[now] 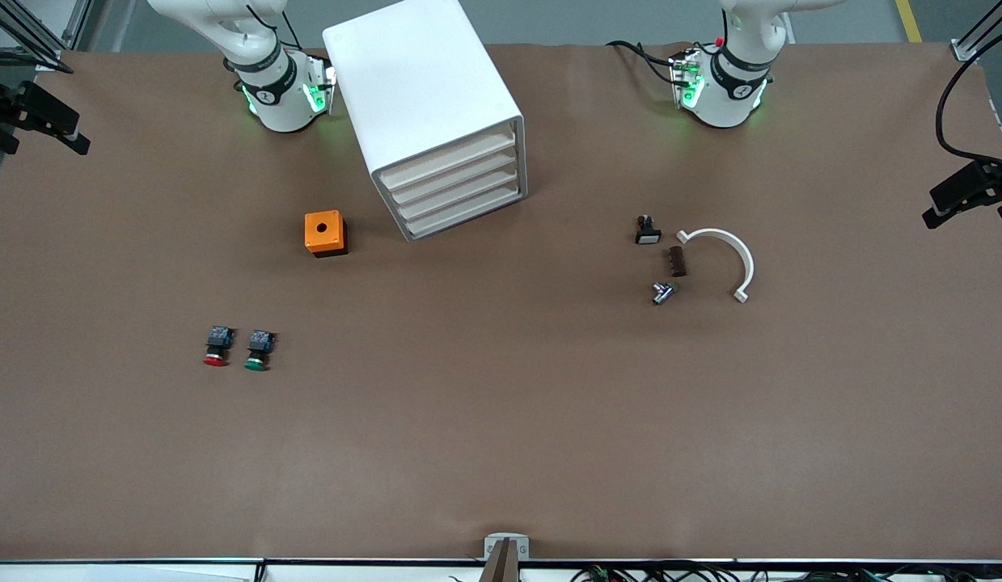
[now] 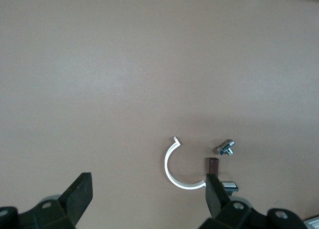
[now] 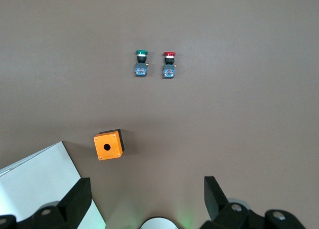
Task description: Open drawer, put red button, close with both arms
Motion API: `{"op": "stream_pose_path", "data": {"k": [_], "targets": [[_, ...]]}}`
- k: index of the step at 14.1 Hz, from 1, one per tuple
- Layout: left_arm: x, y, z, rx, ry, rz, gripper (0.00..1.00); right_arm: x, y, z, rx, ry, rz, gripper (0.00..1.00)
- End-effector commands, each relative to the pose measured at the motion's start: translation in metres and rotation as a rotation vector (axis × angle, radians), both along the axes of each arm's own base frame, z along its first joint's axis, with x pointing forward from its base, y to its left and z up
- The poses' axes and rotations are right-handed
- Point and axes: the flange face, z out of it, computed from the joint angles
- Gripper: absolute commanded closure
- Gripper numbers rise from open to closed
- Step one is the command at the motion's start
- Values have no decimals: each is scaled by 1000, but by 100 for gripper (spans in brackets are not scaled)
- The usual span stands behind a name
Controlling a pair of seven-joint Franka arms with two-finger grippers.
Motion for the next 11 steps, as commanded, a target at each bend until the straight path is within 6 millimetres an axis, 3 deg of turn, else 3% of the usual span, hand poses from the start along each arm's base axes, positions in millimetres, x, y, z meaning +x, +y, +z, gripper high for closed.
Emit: {"op": "stream_pose_path", "data": {"k": [1, 8, 11], "targets": [[1, -2, 3, -1, -2, 2, 0, -7, -2, 4, -13, -13, 5, 0], [3, 0, 5, 0, -14, 1, 0, -6, -1, 2, -14, -7, 6, 0], [11, 1, -13, -3, 21, 1, 0, -2, -2, 1, -14, 2, 9, 0]]}}
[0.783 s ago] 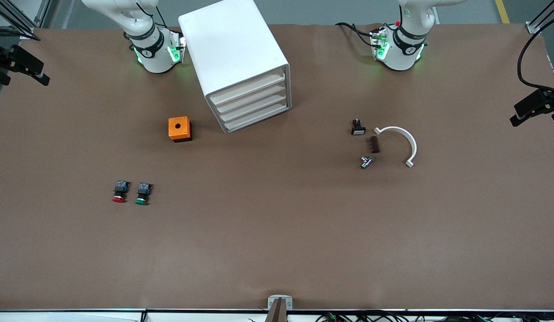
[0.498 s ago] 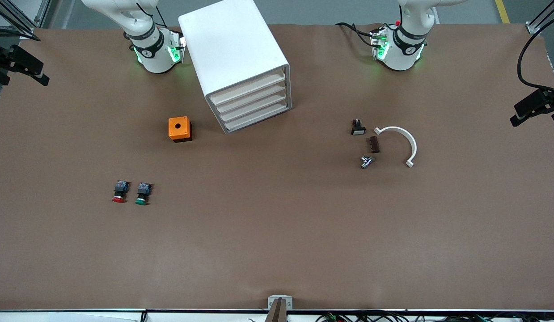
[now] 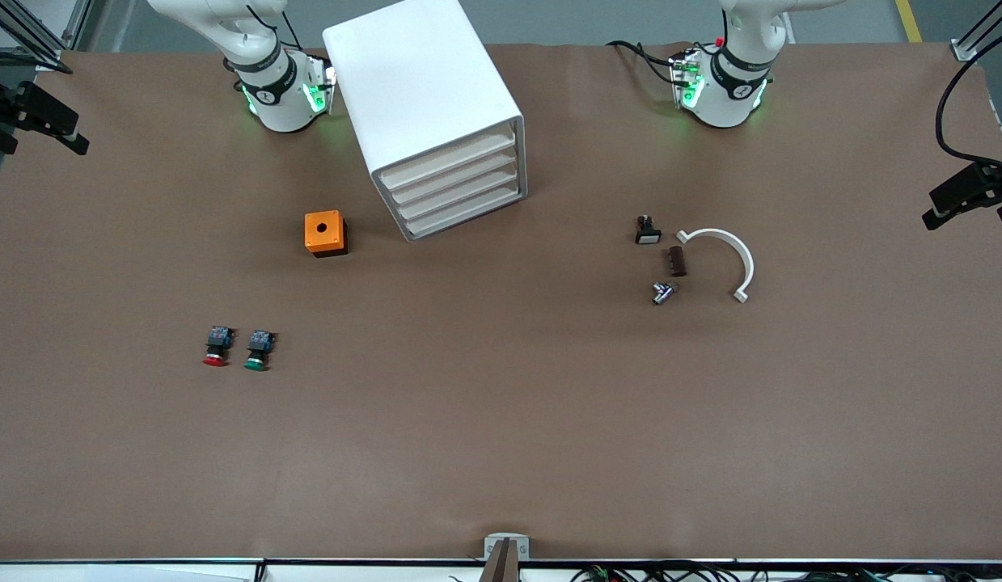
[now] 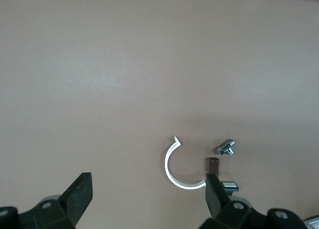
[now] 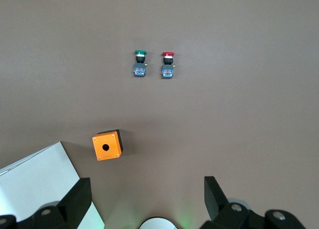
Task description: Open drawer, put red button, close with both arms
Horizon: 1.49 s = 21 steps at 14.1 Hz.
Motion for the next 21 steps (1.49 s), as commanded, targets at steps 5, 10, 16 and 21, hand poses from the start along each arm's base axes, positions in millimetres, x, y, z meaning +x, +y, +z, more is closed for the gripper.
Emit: {"op": "stream_pose_path", "data": {"k": [5, 10, 16, 21], "targets": [[24, -17, -44, -7, 83, -27, 0, 18, -5, -6, -13, 16, -4, 0], [25, -50, -66, -7, 182, -63, 0, 58, -9, -59, -20, 109, -2, 0], [32, -166, -87, -22, 290, 145, 0, 109, -24, -121, -31, 194, -25, 0], [26, -274, -127, -26, 375, 315, 0, 132, -48, -192, -34, 121, -75, 0]]}}
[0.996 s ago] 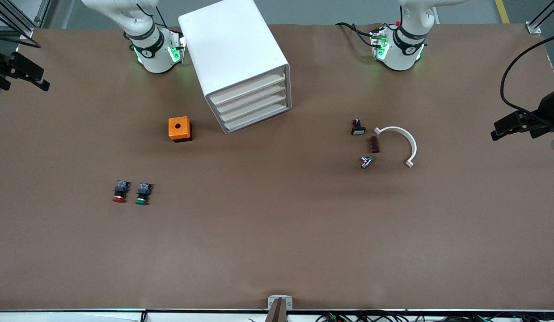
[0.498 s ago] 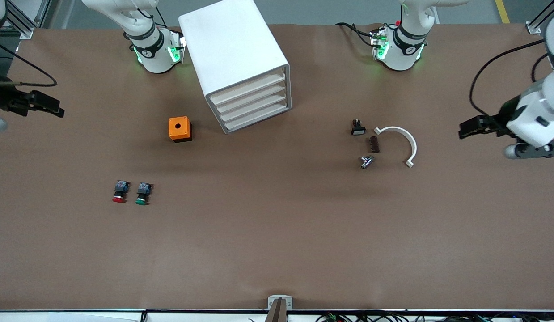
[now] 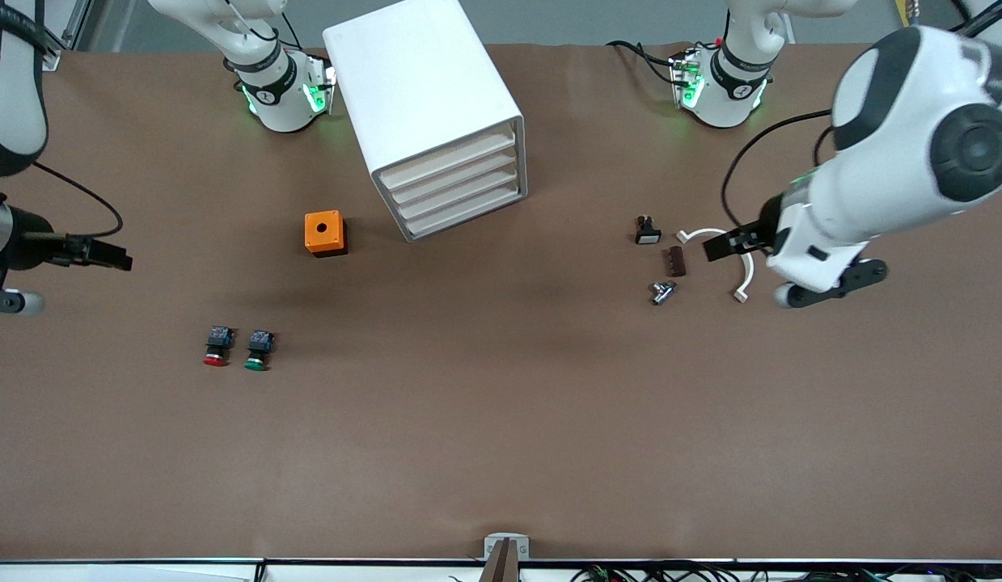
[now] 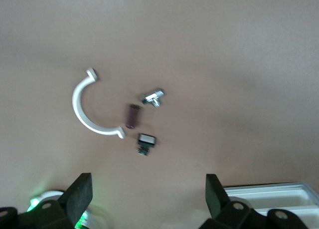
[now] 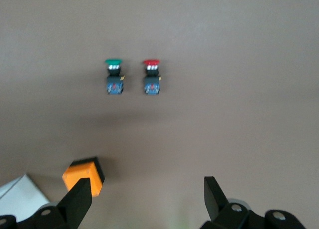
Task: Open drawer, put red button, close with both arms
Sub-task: 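Move the left gripper to the cabinet while the right gripper reaches the button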
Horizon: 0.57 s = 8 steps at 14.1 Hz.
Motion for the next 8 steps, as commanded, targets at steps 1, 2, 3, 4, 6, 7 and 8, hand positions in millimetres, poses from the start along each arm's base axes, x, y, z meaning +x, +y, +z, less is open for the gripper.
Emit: {"op": "stream_pose_path", "data": {"k": [1, 2, 3, 4, 6, 7, 8], "targets": [[-2, -58, -23, 17, 71, 89, 0, 5, -15, -35, -8, -50, -17, 0], [-6, -75, -33, 18, 103, 132, 0, 6, -15, -43, -9, -55, -18, 0], [-8, -90, -49, 24, 148, 194, 0, 9, -17, -51, -11, -56, -21, 0], [-9, -106, -63, 30, 188, 250, 0, 12, -20, -58, -13, -59, -25, 0], [-9, -131, -84, 34, 249, 339, 0, 16, -21, -80, -15, -71, -26, 0], [-11, -143, -100, 36, 294, 387, 0, 17, -20, -94, -18, -83, -24, 0], [-13, -154, -111, 43, 321, 435, 0, 17, -21, -107, -20, -103, -25, 0]]}}
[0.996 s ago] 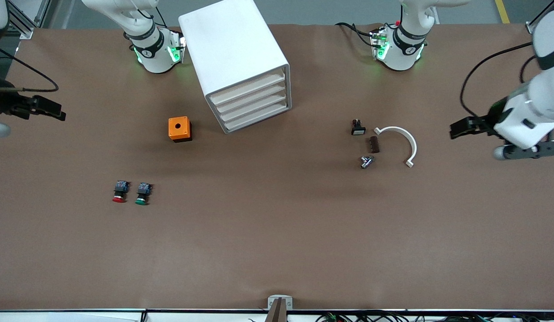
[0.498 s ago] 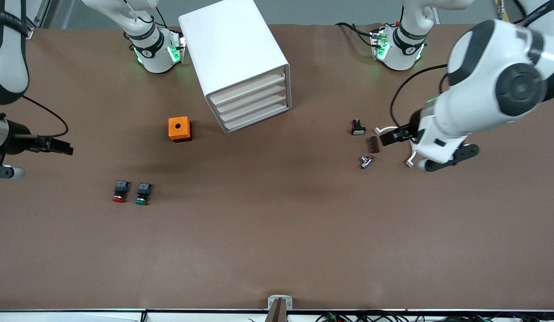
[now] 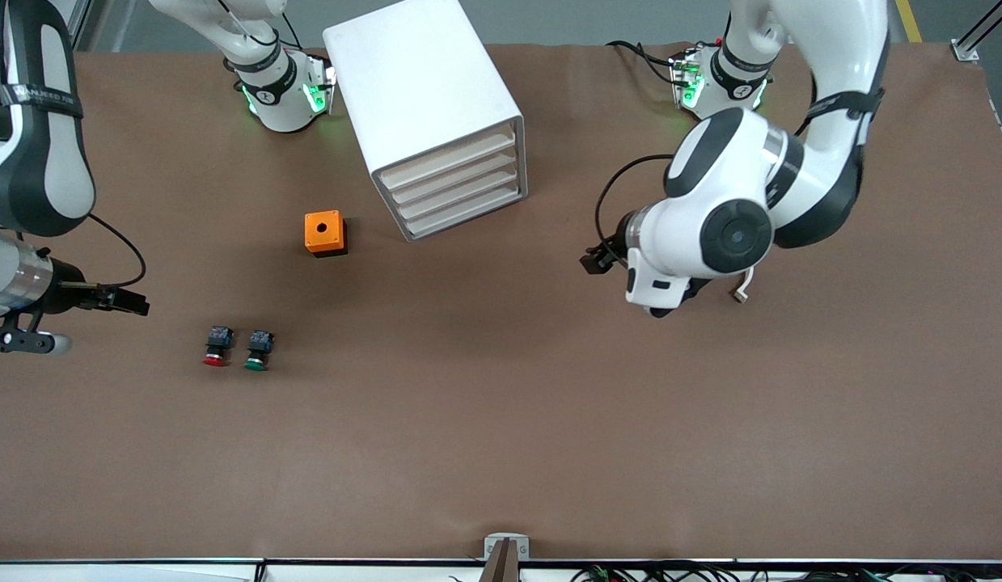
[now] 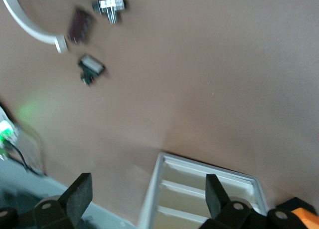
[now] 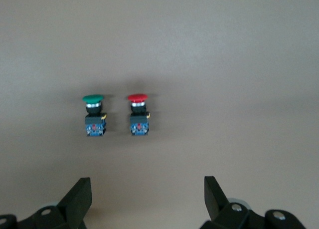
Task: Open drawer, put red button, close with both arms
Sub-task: 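Move the left gripper to the cabinet while the right gripper reaches the button, then grasp the drawer handle with the left gripper while the right gripper grasps the red button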
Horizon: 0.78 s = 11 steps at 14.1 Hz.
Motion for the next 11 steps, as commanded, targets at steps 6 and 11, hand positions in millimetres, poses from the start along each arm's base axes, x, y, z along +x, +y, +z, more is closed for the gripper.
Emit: {"op": "stream_pose_path", "data": {"k": [6, 11], "targets": [[-5, -54, -94, 165, 319, 460, 0, 6, -4, -86, -6, -37, -12, 0], [-12, -71, -150, 279, 582, 709, 0, 7, -1, -128, -12, -75, -12, 0]]}}
